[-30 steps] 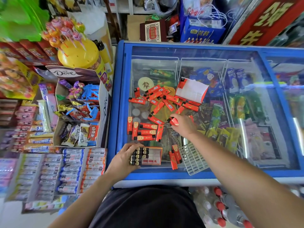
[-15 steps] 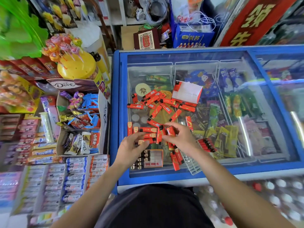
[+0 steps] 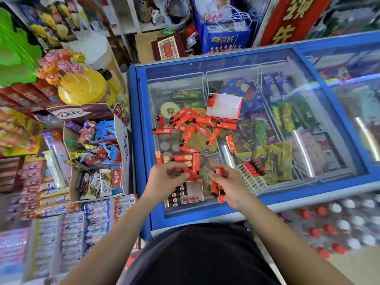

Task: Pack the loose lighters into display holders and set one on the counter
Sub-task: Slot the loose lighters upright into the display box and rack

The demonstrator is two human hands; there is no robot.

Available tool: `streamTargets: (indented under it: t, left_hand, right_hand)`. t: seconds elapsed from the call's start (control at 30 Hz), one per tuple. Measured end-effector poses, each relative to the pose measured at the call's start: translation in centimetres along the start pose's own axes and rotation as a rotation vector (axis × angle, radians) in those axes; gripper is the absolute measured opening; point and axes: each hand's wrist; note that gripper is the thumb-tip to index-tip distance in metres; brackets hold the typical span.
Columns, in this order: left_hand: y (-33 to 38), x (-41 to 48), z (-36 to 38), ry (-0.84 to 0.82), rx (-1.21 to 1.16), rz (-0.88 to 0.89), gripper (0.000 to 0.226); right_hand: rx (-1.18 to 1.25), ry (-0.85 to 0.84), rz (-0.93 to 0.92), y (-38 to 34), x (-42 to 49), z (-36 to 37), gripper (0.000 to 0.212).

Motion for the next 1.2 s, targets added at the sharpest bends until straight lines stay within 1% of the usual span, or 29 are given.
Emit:
streamTargets:
  t: [0.1,0.17,0.23,0.33,0.4,0.5,0.63,0.73,0.87,0.97,1.1,1.2]
  left_hand:
    - [-0.1,-0.5,0.0,0.022,-0.038,0.012,0.022]
    - [0.1,-0.5,0.2,0.038,-0.055,0.007,0.021]
    - [0.3,-0.1,0.4,0.03,-0.075,0.003,0.023]
    - [0.7,0.7,0.7,0.023,-0.063,0.015,0.025]
    - [1.1,1.7,0.8,0.031,-0.05,0.005,0.021]
    - [2.0,3.7,1.0,0.024,-0.022,-0.011,0.018]
    - [3.7,7.6,0.6,0.018,0.056,0.044,0.018]
    - [5.8,12.5,0.5,0.024,0.158,0.122,0.018]
    - [8.0,19.5,0.7,0.034,0.276,0.182,0.017]
    - [8.9,24.0,0.9,0.019,0.417,0.223,0.019]
    - [9.2,28.3,1.4,-0.016,0.602,0.258,0.016]
    - [8.9,30.3,1.9,-0.074,0.675,0.275,0.015]
  right_hand:
    - [0.188,-0.028,0.104,0.1,0.0,-0.9,0.034]
    - [0.296,-0.061,0.139,-0.1,0.1,-1.4,0.038]
    - [0.33,-0.1,0.107,-0.2,0.2,-1.9,0.051]
    - [0.287,-0.102,0.031,-0.7,0.2,-2.2,0.066]
    - [0.315,-0.078,0.007,-1.0,0.3,-2.5,0.066]
    - [0.423,-0.024,0.002,-1.6,0.8,-3.0,0.067]
    - [0.488,0.021,-0.015,-1.5,2.0,-3.5,0.063]
    - [0.513,0.048,-0.014,-2.1,2.8,-3.8,0.054]
    - [0.537,0.076,-0.04,-2.9,3.8,-3.9,0.045]
    - [0.535,0.127,-0.064,-3.3,4.3,-4.0,0.036]
    - [0.505,0.148,-0.098,-3.3,4.9,-4.3,0.022]
    - [0.473,0.151,-0.091,-2.9,5.2,-4.4,0.025]
Point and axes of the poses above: each hand's wrist, its own x-axis towards the middle knuckle, its own z-axis out of the palm, y = z × x, and after that the axes turned 6 degrees about -y, right-handed
